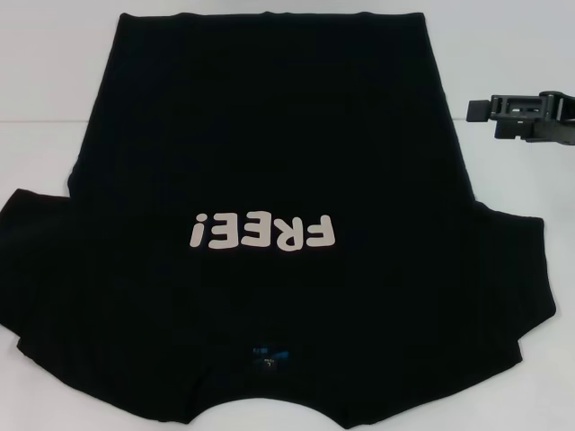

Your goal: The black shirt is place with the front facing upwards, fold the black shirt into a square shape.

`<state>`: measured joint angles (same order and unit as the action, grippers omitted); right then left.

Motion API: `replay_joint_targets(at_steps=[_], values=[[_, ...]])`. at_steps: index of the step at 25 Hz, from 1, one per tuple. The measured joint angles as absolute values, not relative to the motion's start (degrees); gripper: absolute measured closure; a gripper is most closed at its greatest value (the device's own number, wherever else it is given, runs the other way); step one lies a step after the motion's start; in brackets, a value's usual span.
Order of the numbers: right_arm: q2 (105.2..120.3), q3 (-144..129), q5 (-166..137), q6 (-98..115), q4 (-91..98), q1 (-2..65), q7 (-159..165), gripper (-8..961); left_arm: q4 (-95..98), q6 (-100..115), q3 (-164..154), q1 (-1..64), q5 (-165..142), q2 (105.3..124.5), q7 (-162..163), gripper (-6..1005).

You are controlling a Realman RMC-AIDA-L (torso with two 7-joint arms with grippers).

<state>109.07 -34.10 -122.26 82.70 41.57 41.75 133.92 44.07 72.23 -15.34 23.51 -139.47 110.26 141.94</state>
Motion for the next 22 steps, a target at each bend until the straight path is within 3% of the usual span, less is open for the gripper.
replay_joint_targets(at_steps=[11, 22], values=[[109.07, -34.1, -122.2, 82.7, 41.6, 42.3, 134.4, 39, 44.1, 74.0, -15.2, 22.9, -138.0, 110.98, 140.2, 986], [109.07, -33.9, -122.2, 82.3, 41.6, 42.5, 134.5, 39, 44.3, 81.4, -15.7, 29.1, -133.9, 110.87, 140.8, 983]])
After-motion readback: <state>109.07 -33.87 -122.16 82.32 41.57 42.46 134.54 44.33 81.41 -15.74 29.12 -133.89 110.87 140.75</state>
